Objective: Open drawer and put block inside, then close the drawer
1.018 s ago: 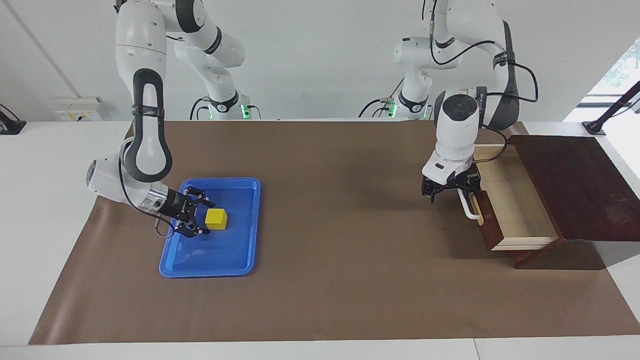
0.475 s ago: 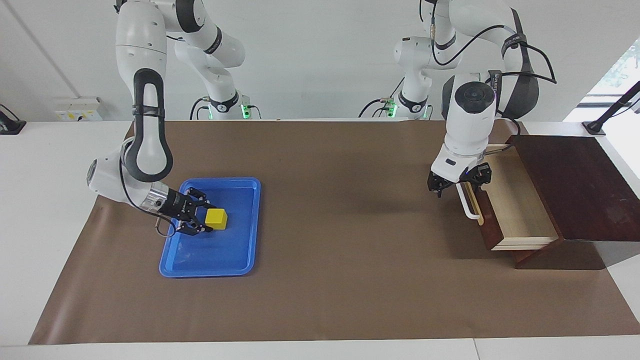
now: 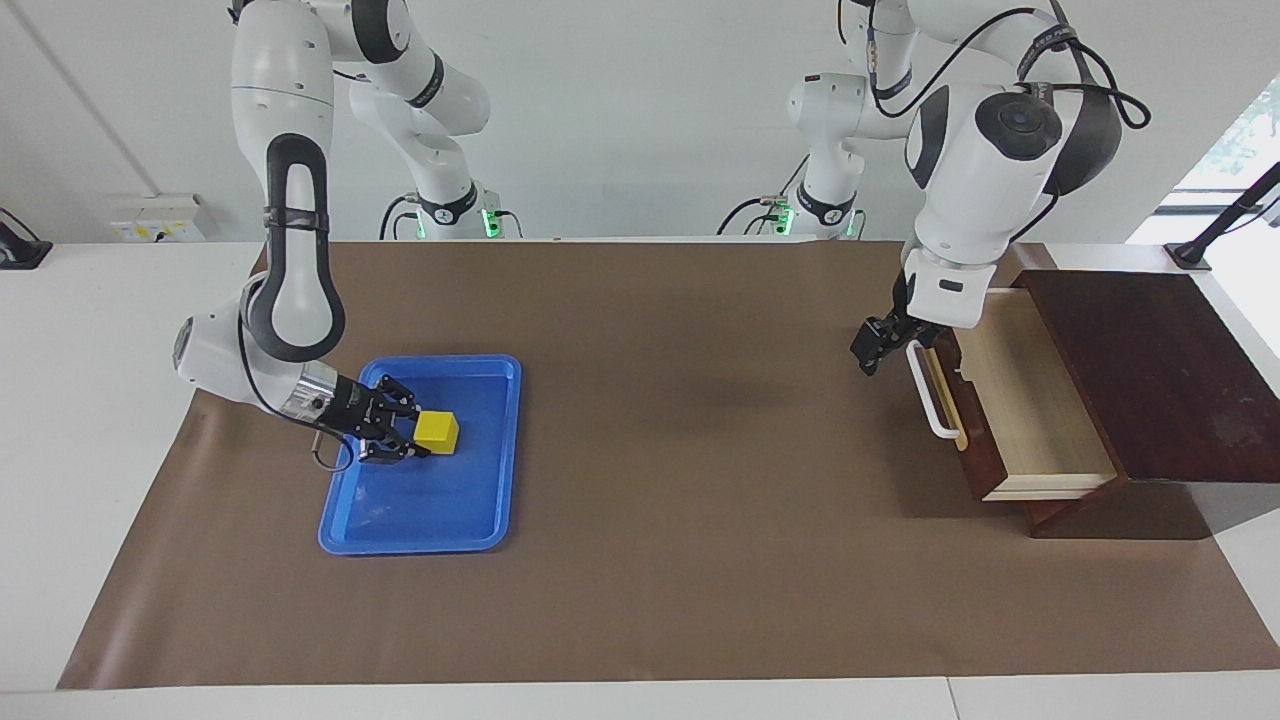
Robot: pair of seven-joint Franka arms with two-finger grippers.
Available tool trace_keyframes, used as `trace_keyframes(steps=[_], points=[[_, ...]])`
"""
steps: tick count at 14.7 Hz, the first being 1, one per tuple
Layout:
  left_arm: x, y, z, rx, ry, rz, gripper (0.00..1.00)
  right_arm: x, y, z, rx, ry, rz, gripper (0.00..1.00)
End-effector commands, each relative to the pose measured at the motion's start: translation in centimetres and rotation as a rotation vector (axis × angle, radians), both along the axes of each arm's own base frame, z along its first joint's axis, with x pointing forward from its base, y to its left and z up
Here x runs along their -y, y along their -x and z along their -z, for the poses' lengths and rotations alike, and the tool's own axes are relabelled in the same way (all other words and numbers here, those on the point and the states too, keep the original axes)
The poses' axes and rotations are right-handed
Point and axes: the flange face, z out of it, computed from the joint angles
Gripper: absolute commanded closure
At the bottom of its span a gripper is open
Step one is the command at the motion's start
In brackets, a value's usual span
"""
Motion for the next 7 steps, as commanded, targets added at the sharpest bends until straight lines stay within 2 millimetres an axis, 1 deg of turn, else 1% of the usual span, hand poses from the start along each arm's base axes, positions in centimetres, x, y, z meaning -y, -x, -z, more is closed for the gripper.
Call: trace_keyframes(steps=[1,3,4,5,6,7], points=[[0.5,1.0,-1.4,-0.009,0.036,-0.244,0.0,-0.3,-0.8,-2.2,0.035,-0.05,-0.024,1.0],[1.5,1.5,-1.9,-0.006,0.051,-0.459,0.0,-0.5,-1.7,-3.6,0.058,-0.047,-0.046,1.0],[1.6,1.5,-2.1,-0.002,0.057,-0.563,0.0,-1.0,-2.3,-4.5,0.071,-0.051,-0.058,1.0],[2.0,1.6,-2.2,-0.002,0.06,-0.634,0.0,-2.2,-2.9,-5.9,0.082,-0.062,-0.089,1.0],[2.8,1.9,-2.3,-0.002,0.063,-0.685,0.0,-4.4,-3.5,-7.2,0.085,-0.07,-0.123,1.0],[3.2,2.1,-2.4,-0.004,0.064,-0.734,0.0,-6.3,-4.1,-8.2,0.071,-0.066,-0.117,1.0]])
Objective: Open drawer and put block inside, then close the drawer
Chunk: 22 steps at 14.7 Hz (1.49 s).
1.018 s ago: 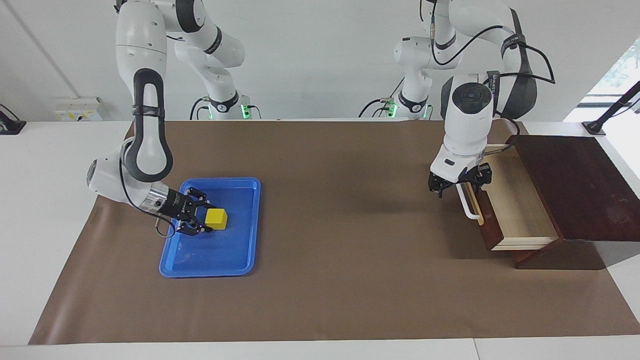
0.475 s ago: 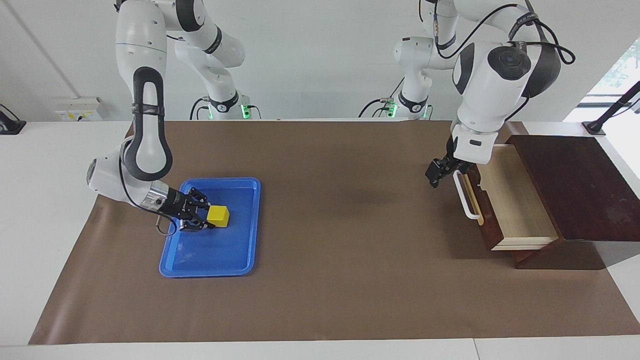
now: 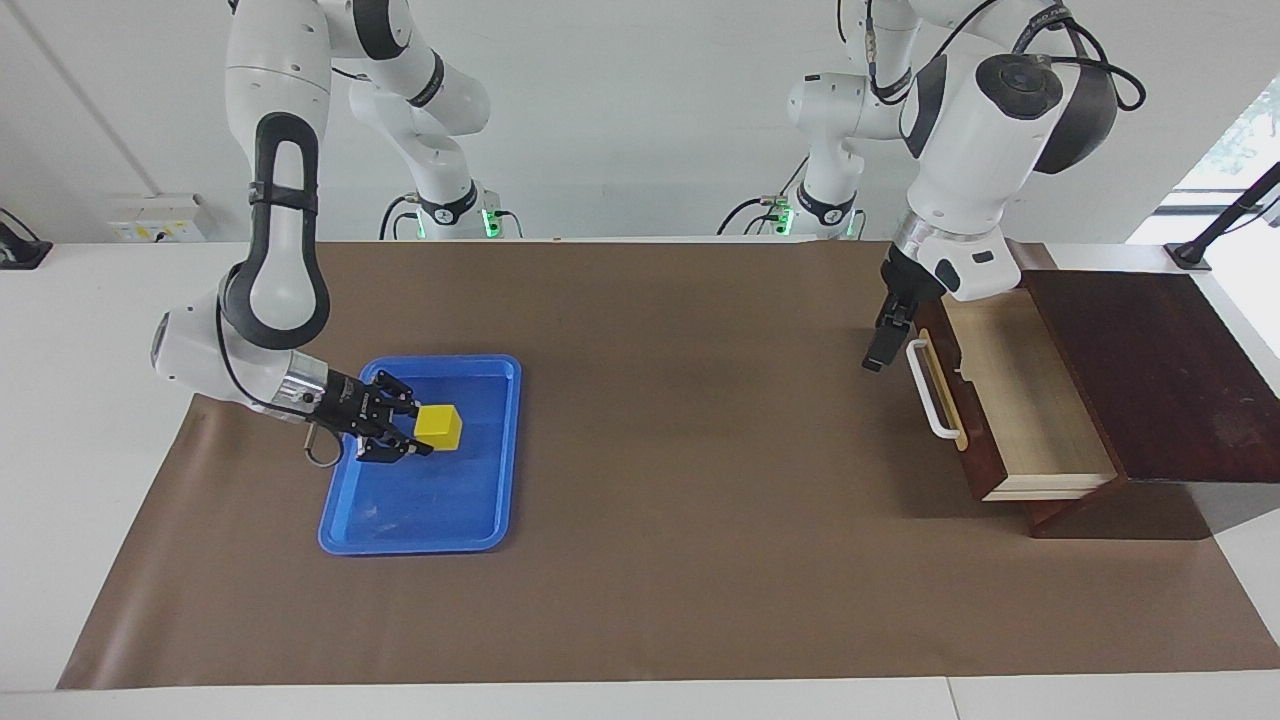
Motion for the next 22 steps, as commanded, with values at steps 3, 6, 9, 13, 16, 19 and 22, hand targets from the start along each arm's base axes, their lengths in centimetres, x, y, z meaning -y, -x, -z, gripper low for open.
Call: trace_keyframes(steps=[3,6,9,13,16,19,22], points=[[3.1,1.5,-0.7,-0.013,0.025,-0.32,0.0,-10.3,-1.7,-4.4,0.007,0.005,-0.085,1.0],[4.7,1.9,-0.7,-0.013,0.037,-0.451,0.0,-16.7,-2.3,-6.5,-0.045,0.016,-0.04,1.0],[10.2,1.9,1.2,-0.06,0.001,-0.48,0.0,-22.1,-2.1,-7.3,-0.062,0.04,0.026,1.0],[16.6,0.0,2.6,-0.05,0.016,-0.607,0.0,-28.8,-0.6,-7.6,-0.118,0.045,0.093,1.0],[18.7,0.8,2.8,-0.028,0.025,-0.593,0.0,-32.0,0.2,-8.1,-0.139,0.047,0.096,1.0],[20.4,1.7,3.9,-0.03,0.004,-0.563,0.0,-32.9,0.5,-8.1,-0.133,0.048,0.101,1.0],[21.0,2.3,5.3,-0.025,-0.02,-0.545,0.0,-33.0,0.5,-8.2,-0.129,0.048,0.104,1.0]])
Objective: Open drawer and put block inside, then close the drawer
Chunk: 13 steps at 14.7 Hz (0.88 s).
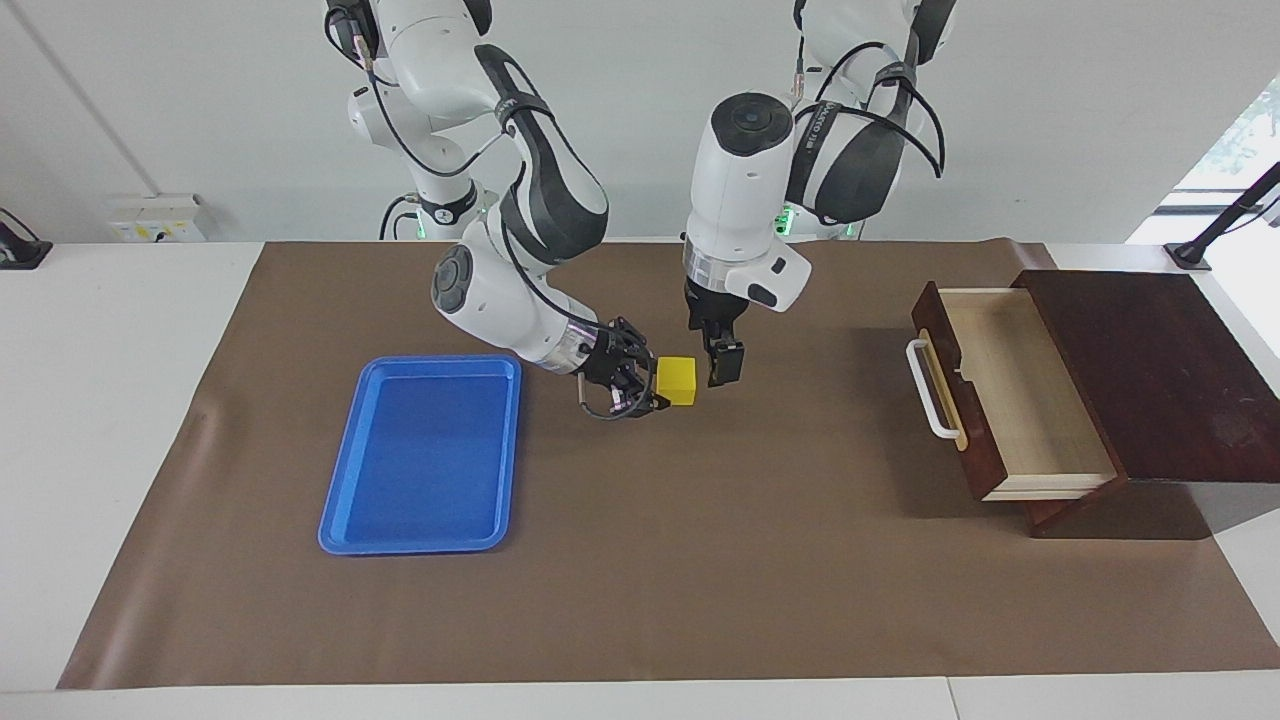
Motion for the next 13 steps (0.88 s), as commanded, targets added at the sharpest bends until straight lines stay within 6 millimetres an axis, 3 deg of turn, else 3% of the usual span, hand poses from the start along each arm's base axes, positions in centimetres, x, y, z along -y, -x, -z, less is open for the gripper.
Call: trace_keyframes(steps=[1,5,10,13], points=[[0.5,0.1,1.1,0.008,-0.026,0.002,0.0,-0.4,-0.5,-0.3,0.004,-0.015,0.024,1.0],[0.4,0.4,3.7,-0.008,-0.048,0.02,0.0,-0.3,-0.7,-0.3,0.014,-0.013,0.046,1.0],[1.1,-0.7,3.8,0.014,-0.019,0.014,0.0,-0.3,-0.8,-0.3,0.003,-0.015,0.064,1.0],[3.0,-0.4,6.4,0.004,-0.037,0.043,0.0,-0.4,-0.8,-0.2,0.007,-0.016,0.07,1.0]])
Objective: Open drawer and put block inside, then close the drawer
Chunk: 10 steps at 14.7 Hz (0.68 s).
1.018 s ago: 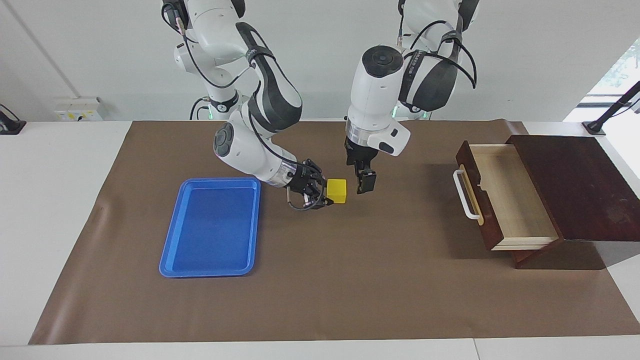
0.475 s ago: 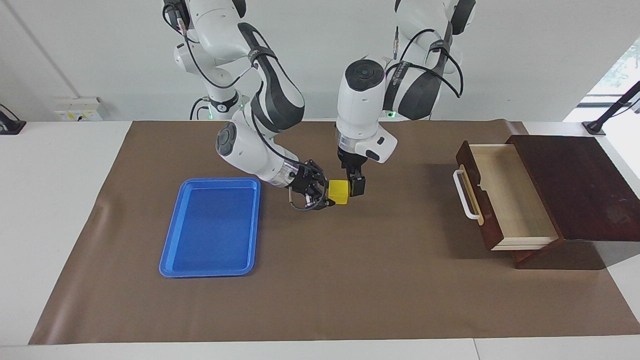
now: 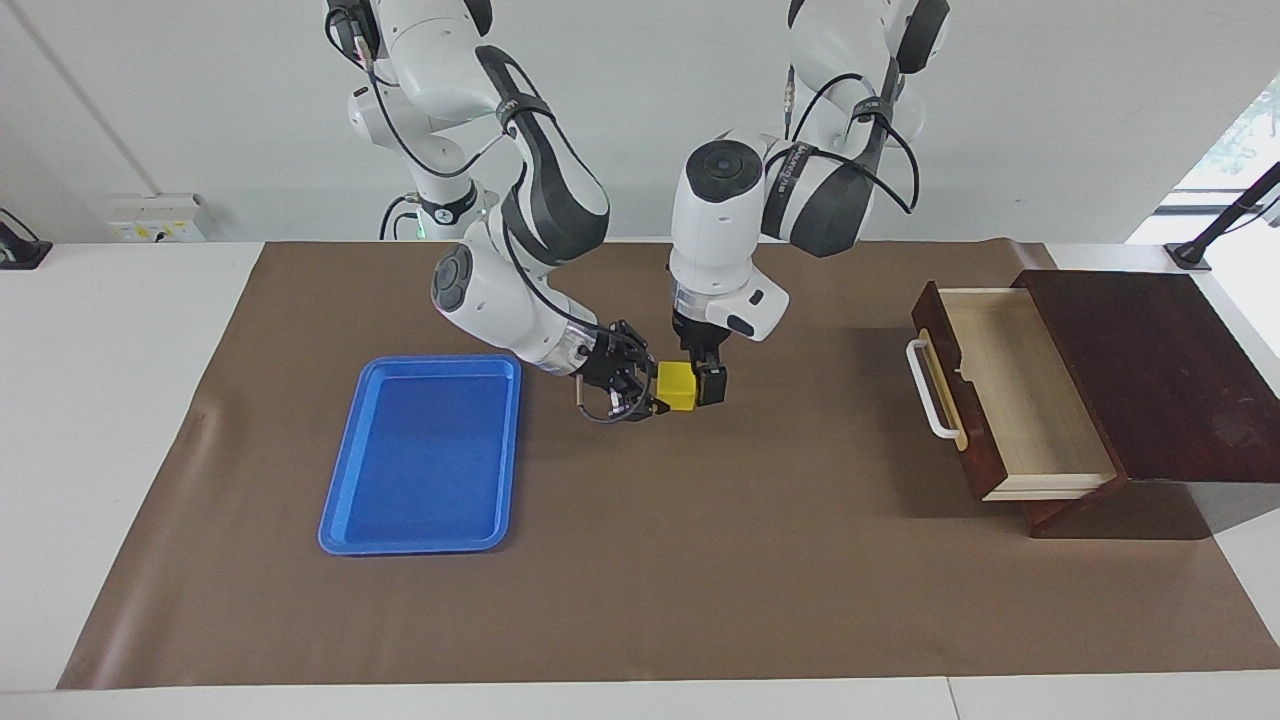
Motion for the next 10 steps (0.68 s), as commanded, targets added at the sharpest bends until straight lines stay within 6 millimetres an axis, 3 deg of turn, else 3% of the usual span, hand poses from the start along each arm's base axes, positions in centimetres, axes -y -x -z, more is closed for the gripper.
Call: trace_keyframes(steps=[1,10], points=[[2.19,0.16,2.03,0.018,-0.028,0.036,0.0,-0.5,-0.52,-0.21,0.001,-0.021,0.042,1.0],[1.87,0.55,1.76,0.004,-0.072,0.127,0.0,-1.41,-0.23,-0.19,0.001,-0.026,0.056,1.0]])
